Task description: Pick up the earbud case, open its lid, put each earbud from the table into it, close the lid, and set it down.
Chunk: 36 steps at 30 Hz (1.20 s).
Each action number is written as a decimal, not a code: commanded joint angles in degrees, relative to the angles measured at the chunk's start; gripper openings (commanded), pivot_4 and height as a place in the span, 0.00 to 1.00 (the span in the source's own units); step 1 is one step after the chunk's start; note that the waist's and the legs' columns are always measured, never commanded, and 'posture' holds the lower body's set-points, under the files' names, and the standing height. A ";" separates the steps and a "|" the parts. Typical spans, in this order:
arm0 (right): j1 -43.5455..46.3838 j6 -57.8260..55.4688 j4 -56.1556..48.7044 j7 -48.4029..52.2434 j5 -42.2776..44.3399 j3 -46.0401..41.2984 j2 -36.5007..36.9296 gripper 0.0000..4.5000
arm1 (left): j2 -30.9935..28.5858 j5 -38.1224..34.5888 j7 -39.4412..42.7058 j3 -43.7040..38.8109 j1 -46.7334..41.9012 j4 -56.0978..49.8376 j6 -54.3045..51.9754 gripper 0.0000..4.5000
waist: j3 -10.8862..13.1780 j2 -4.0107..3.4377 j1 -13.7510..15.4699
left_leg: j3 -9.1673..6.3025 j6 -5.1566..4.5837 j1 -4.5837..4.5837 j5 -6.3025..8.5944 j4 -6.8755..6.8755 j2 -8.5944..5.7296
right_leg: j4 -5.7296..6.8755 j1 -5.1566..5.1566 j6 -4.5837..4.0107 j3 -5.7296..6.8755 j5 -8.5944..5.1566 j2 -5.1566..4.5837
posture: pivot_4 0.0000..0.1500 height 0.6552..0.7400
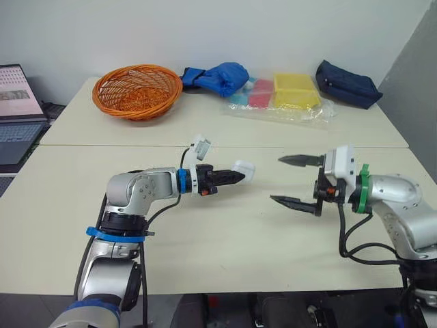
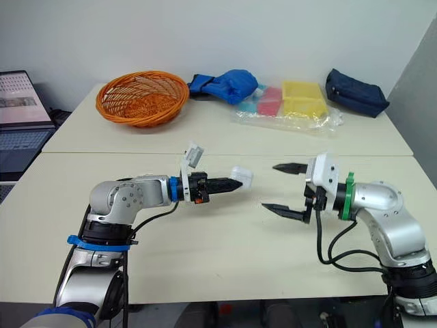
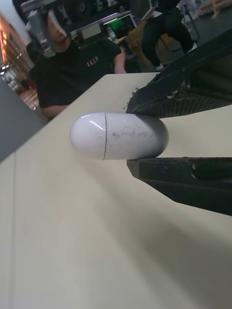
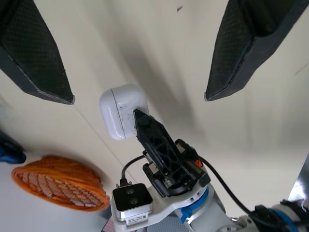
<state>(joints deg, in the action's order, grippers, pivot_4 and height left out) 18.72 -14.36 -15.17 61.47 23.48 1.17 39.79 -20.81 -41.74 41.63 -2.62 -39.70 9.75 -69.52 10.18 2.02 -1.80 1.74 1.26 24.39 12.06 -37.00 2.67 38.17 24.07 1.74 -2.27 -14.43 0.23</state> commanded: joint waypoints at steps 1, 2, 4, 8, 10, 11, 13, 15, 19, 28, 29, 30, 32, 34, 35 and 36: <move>-1.77 5.47 3.06 1.90 -2.15 0.75 -0.25 0.99 | 2.05 -1.16 -6.78 -5.07 -0.22 1.98 -8.10 0.17 | 0.00 0.00 0.03 | 0.00 0.00 -0.02 0.00 -0.01 0.00 | 0.01 -0.01 0.00 -0.01 0.00 0.00 | 1.00 1.00; -2.38 6.69 4.36 1.80 -3.27 1.25 -0.38 0.99 | 2.55 0.03 -9.04 -5.58 0.04 2.49 -8.62 0.17 | 0.00 0.00 0.04 | -0.01 0.00 -0.02 0.00 -0.01 -0.01 | 0.01 -0.02 0.00 0.00 0.00 0.00 | 1.00 1.00; -2.95 7.82 5.76 1.28 -4.52 1.87 -0.75 0.99 | 2.85 1.82 -11.81 -5.89 0.55 2.80 -8.97 0.17 | 0.00 0.00 0.02 | 0.00 0.00 -0.02 0.00 0.00 0.00 | 0.00 -0.01 0.00 -0.03 0.00 -0.01 | 1.00 1.00; -3.33 8.94 7.12 0.23 -5.27 1.91 -1.78 0.99 | 3.33 2.22 -14.79 -7.17 1.42 2.22 -11.53 0.17 | 0.00 0.00 0.00 | -0.01 0.01 -0.05 0.00 0.02 0.01 | 0.04 0.00 -0.01 -0.07 0.00 -0.01 | 1.00 1.00; -3.24 9.45 7.44 -0.33 -5.51 1.68 -2.31 0.99 | 3.83 2.45 -16.18 -7.96 1.98 1.78 -12.53 0.17 | 0.00 0.00 -0.01 | 0.01 0.02 -0.14 0.00 0.02 0.00 | 0.10 -0.02 -0.01 -0.12 0.00 -0.01 | 1.00 1.00; -3.20 9.36 7.53 -0.67 -5.51 1.64 -2.64 1.00 | 3.82 2.48 -16.38 -8.08 2.27 1.41 -12.62 0.24 | 0.00 0.00 -0.01 | 0.02 0.02 -0.20 0.00 0.02 0.00 | 0.13 -0.04 -0.01 -0.16 0.00 -0.01 | 1.00 1.00; -3.14 9.86 7.82 -0.82 -5.84 1.83 -2.94 1.00 | 3.79 2.15 -16.62 -8.71 2.59 0.61 -13.20 0.39 | 0.00 0.00 -0.02 | 0.09 0.02 -0.33 0.00 0.02 -0.01 | 0.28 -0.05 -0.01 -0.24 -0.01 -0.02 | 1.00 1.00; -2.91 10.66 8.35 -0.70 -6.39 2.12 -3.19 1.00 | 3.34 1.98 -17.07 -9.73 2.80 -0.21 -13.81 0.53 | 0.00 0.00 -0.02 | 0.11 0.04 -0.46 -0.01 0.01 -0.04 | 0.47 -0.05 -0.05 -0.28 -0.04 -0.03 | 1.00 1.00; -2.12 11.46 9.09 -0.74 -6.68 1.94 -3.63 1.00 | -1.53 3.08 -16.30 -10.12 4.33 -3.21 -12.37 0.82 | -0.01 0.00 -0.33 | 0.08 0.08 -0.65 -0.04 0.01 -0.03 | 0.75 -0.06 -0.13 -0.34 -0.08 0.05 | 1.00 1.00; -1.04 10.57 7.72 0.85 -3.45 0.03 -2.65 1.00 | -21.33 8.10 4.35 -9.35 17.06 -17.05 18.84 0.99 | 0.01 0.02 -0.81 | -0.04 0.12 -0.91 -0.05 0.17 0.11 | 0.85 -0.08 -0.76 -0.34 -0.14 0.38 | 1.00 1.00; -0.38 9.55 7.15 0.96 -2.47 -0.47 -2.37 1.00 | -23.39 11.03 9.26 -8.88 21.03 -18.51 28.00 0.99 | 0.01 0.01 -0.49 | -0.01 0.12 -0.88 -0.05 0.18 0.10 | 0.81 -0.07 -0.76 -0.33 -0.15 0.35 | 1.00 1.00; 0.12 8.74 6.72 1.03 -1.72 -0.81 -2.14 1.00 | -24.85 13.20 12.94 -8.54 23.98 -19.38 34.98 0.99 | 0.01 0.01 -0.26 | 0.04 0.13 -0.87 -0.05 0.22 0.10 | 0.79 -0.05 -0.78 -0.35 -0.17 0.24 | 1.00 1.00; 0.86 7.98 6.41 1.86 -0.72 -1.35 -1.38 1.00 | -25.50 20.72 17.81 -7.69 29.95 -18.68 57.17 0.99 | 0.01 0.00 -0.05 | 0.07 0.13 -0.86 -0.04 0.30 0.10 | 0.76 -0.02 -0.96 -0.41 -0.36 -0.08 | 1.00 1.00; 0.78 8.37 6.87 2.67 -0.75 -1.23 -0.85 1.00 | -25.40 25.40 18.92 -6.55 32.92 -16.01 68.29 0.99 | 0.01 0.02 0.20 | 0.12 0.14 -0.82 -0.04 0.38 0.10 | 0.71 0.00 -1.37 -0.40 -0.41 -0.57 | 1.00 1.00; 0.79 9.01 7.36 3.35 -1.05 -0.97 -0.62 1.00 | -25.30 25.90 18.49 -6.55 33.22 -14.38 68.58 0.99 | 0.00 0.02 0.38 | 0.16 0.14 -0.78 -0.04 0.37 0.07 | 0.68 0.00 -1.38 -0.39 -0.43 -0.64 | 1.00 1.00; 0.81 9.47 7.69 3.85 -1.25 -0.79 -0.47 1.00 | -25.15 26.12 17.84 -6.63 33.17 -13.08 68.53 0.99 | 0.01 0.02 0.58 | 0.19 0.13 -0.73 -0.04 0.36 0.05 | 0.63 -0.01 -1.37 -0.38 -0.43 -0.69 | 1.00 1.00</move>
<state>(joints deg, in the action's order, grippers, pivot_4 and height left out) 18.99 -6.11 -6.64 64.24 21.56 1.23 38.61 -45.56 -16.98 59.74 -8.49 -6.15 -4.23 -4.06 10.19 2.05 -1.21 1.91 1.38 23.76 12.02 -36.70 2.71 38.80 24.08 0.54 -2.56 -14.96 -0.48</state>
